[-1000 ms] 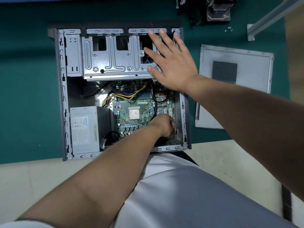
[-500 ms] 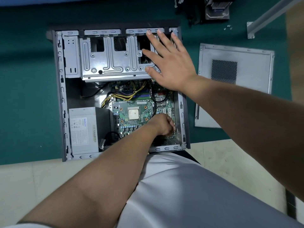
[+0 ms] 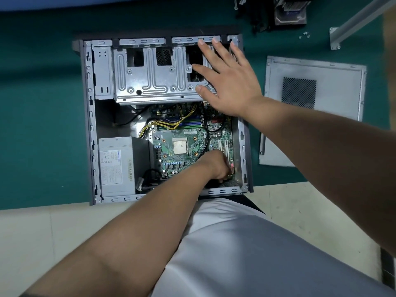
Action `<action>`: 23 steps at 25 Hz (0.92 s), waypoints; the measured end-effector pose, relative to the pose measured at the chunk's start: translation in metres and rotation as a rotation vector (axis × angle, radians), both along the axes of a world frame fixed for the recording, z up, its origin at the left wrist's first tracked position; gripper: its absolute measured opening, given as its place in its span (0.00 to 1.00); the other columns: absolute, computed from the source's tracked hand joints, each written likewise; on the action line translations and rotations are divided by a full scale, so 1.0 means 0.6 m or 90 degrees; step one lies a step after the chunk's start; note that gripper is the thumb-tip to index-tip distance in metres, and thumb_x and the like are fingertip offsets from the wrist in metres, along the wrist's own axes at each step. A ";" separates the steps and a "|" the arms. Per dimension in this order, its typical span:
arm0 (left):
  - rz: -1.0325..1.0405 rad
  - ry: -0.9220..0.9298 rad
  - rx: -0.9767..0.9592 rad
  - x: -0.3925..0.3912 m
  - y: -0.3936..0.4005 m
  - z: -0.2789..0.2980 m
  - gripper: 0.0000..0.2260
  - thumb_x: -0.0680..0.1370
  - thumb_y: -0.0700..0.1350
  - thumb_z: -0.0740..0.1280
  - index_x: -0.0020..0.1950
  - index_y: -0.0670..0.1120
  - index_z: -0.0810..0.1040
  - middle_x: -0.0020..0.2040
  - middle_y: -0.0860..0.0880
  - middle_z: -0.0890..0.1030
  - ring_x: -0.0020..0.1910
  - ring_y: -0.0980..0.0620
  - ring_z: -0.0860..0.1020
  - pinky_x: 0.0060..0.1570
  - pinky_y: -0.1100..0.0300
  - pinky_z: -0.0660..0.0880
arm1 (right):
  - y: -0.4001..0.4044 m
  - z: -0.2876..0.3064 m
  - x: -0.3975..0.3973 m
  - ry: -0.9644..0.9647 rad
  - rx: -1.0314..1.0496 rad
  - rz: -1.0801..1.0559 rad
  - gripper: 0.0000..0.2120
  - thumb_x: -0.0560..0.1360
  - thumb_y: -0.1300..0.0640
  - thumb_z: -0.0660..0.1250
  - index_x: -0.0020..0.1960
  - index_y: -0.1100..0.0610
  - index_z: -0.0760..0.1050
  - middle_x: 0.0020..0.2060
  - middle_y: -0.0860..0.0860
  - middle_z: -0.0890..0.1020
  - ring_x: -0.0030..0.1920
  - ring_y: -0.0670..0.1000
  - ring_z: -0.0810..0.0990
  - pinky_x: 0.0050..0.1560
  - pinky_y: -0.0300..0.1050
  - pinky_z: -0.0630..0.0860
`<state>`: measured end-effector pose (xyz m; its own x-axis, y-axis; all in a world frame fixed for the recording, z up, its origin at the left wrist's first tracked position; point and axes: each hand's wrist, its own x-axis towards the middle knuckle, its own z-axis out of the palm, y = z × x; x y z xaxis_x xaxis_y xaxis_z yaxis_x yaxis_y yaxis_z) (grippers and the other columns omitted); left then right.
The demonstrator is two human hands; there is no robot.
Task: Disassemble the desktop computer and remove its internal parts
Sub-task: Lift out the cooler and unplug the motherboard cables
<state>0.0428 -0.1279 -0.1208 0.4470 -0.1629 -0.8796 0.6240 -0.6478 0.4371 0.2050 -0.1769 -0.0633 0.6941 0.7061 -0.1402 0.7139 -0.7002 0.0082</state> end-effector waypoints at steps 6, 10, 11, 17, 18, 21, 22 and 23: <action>-0.156 -0.138 0.046 0.004 0.029 0.021 0.08 0.81 0.50 0.70 0.56 0.49 0.85 0.52 0.49 0.85 0.53 0.48 0.82 0.57 0.55 0.77 | 0.001 0.000 0.004 0.007 0.010 -0.014 0.30 0.84 0.38 0.45 0.82 0.50 0.58 0.83 0.49 0.50 0.83 0.53 0.48 0.81 0.59 0.46; -0.174 -0.204 0.042 -0.014 0.058 0.031 0.16 0.84 0.57 0.63 0.62 0.49 0.82 0.55 0.47 0.84 0.53 0.46 0.81 0.57 0.49 0.79 | 0.004 -0.004 0.002 0.004 0.021 -0.038 0.31 0.84 0.39 0.46 0.83 0.51 0.53 0.83 0.49 0.49 0.83 0.53 0.47 0.81 0.57 0.45; -0.163 -0.231 0.039 -0.018 0.065 0.033 0.14 0.85 0.55 0.63 0.63 0.49 0.82 0.57 0.46 0.84 0.54 0.45 0.81 0.57 0.48 0.79 | 0.006 -0.003 0.002 0.002 0.018 -0.049 0.32 0.84 0.38 0.46 0.83 0.51 0.53 0.84 0.50 0.48 0.83 0.55 0.46 0.81 0.59 0.44; -0.174 -0.358 0.048 -0.011 0.118 0.035 0.11 0.84 0.51 0.62 0.61 0.52 0.81 0.58 0.46 0.84 0.57 0.43 0.80 0.55 0.49 0.79 | 0.005 -0.006 0.001 -0.003 0.013 -0.063 0.34 0.82 0.35 0.46 0.83 0.49 0.54 0.84 0.49 0.48 0.83 0.57 0.44 0.81 0.60 0.43; -0.188 -0.385 0.051 -0.006 0.128 0.036 0.11 0.84 0.51 0.62 0.61 0.52 0.81 0.58 0.47 0.84 0.57 0.44 0.80 0.55 0.49 0.79 | 0.007 -0.004 0.003 -0.010 0.027 -0.067 0.34 0.81 0.35 0.48 0.83 0.50 0.55 0.83 0.49 0.50 0.83 0.57 0.46 0.81 0.59 0.44; -0.233 -0.465 0.060 0.004 0.149 0.035 0.11 0.84 0.50 0.62 0.62 0.53 0.80 0.60 0.50 0.83 0.59 0.47 0.79 0.57 0.50 0.78 | 0.016 0.003 0.019 -0.017 0.078 -0.085 0.37 0.78 0.33 0.53 0.80 0.54 0.61 0.79 0.50 0.61 0.78 0.59 0.59 0.78 0.58 0.54; -0.249 -0.491 0.071 0.006 0.155 0.033 0.11 0.83 0.50 0.62 0.62 0.53 0.80 0.60 0.51 0.82 0.60 0.47 0.79 0.58 0.50 0.78 | 0.019 0.002 0.023 -0.032 0.084 -0.083 0.37 0.78 0.33 0.53 0.79 0.54 0.62 0.78 0.50 0.63 0.77 0.59 0.61 0.77 0.57 0.55; -0.263 -0.522 0.085 0.011 0.158 0.028 0.12 0.83 0.49 0.62 0.63 0.54 0.80 0.60 0.51 0.82 0.60 0.47 0.79 0.59 0.50 0.77 | 0.020 -0.002 0.029 -0.053 0.080 -0.073 0.36 0.79 0.33 0.53 0.80 0.53 0.61 0.78 0.50 0.62 0.77 0.59 0.60 0.77 0.57 0.55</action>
